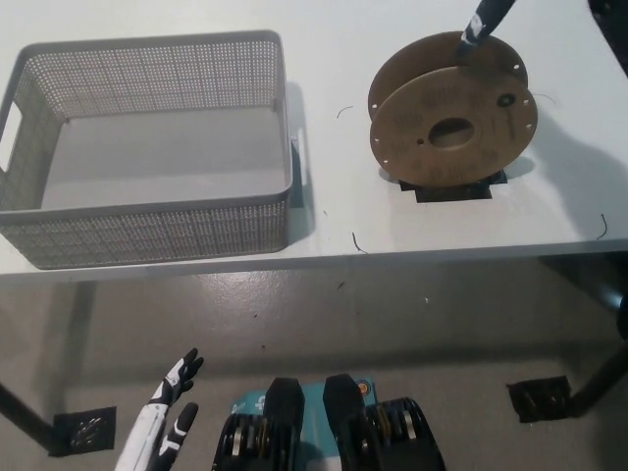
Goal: Use the right hand to pick up a 3d printing filament and place it into a container on the left side
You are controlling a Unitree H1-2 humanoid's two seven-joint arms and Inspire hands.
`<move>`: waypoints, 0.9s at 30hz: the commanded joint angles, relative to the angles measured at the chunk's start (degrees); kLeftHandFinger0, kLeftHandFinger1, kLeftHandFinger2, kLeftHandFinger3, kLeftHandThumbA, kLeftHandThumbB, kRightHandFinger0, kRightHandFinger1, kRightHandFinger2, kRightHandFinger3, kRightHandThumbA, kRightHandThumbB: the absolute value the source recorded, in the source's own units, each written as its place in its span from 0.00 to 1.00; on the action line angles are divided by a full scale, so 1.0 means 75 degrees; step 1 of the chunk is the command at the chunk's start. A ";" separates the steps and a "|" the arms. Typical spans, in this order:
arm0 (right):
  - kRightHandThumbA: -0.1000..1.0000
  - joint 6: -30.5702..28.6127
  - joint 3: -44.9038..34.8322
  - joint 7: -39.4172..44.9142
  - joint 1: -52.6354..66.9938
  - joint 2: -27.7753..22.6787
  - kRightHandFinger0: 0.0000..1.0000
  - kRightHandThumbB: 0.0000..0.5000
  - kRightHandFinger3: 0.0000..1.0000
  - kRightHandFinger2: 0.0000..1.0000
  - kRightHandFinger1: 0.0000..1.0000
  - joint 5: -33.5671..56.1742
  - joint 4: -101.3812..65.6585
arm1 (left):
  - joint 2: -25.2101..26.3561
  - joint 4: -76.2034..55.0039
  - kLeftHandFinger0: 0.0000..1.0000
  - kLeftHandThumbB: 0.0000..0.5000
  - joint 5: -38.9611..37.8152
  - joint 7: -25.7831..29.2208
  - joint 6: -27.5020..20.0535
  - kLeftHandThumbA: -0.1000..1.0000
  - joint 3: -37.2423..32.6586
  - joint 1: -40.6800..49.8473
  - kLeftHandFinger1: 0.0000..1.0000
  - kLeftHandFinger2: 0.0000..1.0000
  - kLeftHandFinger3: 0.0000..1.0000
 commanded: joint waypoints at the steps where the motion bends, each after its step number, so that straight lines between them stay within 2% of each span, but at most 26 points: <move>1: 1.00 -0.0813 0.0221 0.1103 -0.2068 0.0323 1.00 0.52 1.00 1.00 1.00 -0.0426 0.1403 | 0.0272 -0.0440 1.00 0.56 0.0015 -0.0089 -0.0347 1.00 0.0025 0.0052 1.00 1.00 1.00; 2: 1.00 -0.0879 0.0229 0.0987 -0.2110 0.0396 1.00 0.52 1.00 1.00 1.00 -0.0448 0.1557 | 0.0272 -0.0465 1.00 0.56 0.0010 -0.0118 -0.0346 0.99 0.0028 0.0068 1.00 1.00 1.00; 5: 1.00 -0.0849 0.0188 0.0914 -0.2216 0.0525 1.00 0.60 1.00 1.00 1.00 -0.0417 0.1858 | 0.0269 -0.0491 1.00 0.55 0.0024 -0.0133 -0.0344 0.98 0.0026 0.0070 1.00 1.00 1.00; 6: 1.00 -0.0804 0.0218 0.0915 -0.2247 0.0560 1.00 0.69 1.00 1.00 1.00 -0.0449 0.1941 | 0.0276 -0.0484 1.00 0.54 0.0038 -0.0112 -0.0352 0.97 0.0012 0.0072 1.00 1.00 1.00; 10: 1.00 -0.0771 0.0208 0.0979 -0.2388 0.0657 1.00 0.67 1.00 1.00 1.00 -0.0507 0.2157 | 0.0275 -0.0500 1.00 0.57 -0.0019 -0.0176 -0.0284 0.95 0.0002 0.0074 1.00 1.00 1.00; 12: 1.00 -0.0900 0.0179 0.1053 -0.2428 0.0676 1.00 0.69 1.00 1.00 1.00 -0.0506 0.2232 | 0.0278 -0.0520 1.00 0.57 0.0021 -0.0164 -0.0245 0.94 -0.0001 0.0073 1.00 1.00 1.00; 14: 1.00 -0.0794 0.0203 0.1068 -0.2444 0.0696 1.00 0.75 1.00 1.00 1.00 -0.0594 0.2315 | 0.0274 -0.0510 1.00 0.56 0.0062 -0.0152 -0.0291 0.94 -0.0022 0.0075 1.00 1.00 1.00; 17: 1.00 -0.0682 0.0175 0.1047 -0.2445 0.0736 1.00 0.67 1.00 1.00 1.00 -0.0642 0.2409 | 0.0302 -0.0553 1.00 0.57 0.0061 -0.0181 -0.0253 0.94 -0.0017 0.0100 1.00 1.00 1.00; 20: 1.00 -0.1002 0.0108 0.1050 -0.2359 0.0693 1.00 0.60 1.00 1.00 1.00 -0.0627 0.2420 | 0.0309 -0.0608 1.00 0.58 0.0005 -0.0230 -0.0170 0.93 -0.0005 0.0128 1.00 1.00 1.00; 23: 1.00 -0.0615 0.0133 0.1042 -0.2337 0.0718 1.00 0.74 1.00 1.00 1.00 -0.0738 0.2484 | 0.0304 -0.0636 1.00 0.59 0.0028 -0.0233 -0.0142 0.93 -0.0004 0.0133 1.00 1.00 1.00; 27: 1.00 -0.0207 0.0207 0.1110 -0.2291 0.0755 1.00 0.84 1.00 1.00 1.00 -0.0865 0.2571 | 0.0297 -0.0604 1.00 0.60 0.0062 -0.0216 -0.0190 0.93 -0.0011 0.0116 1.00 1.00 1.00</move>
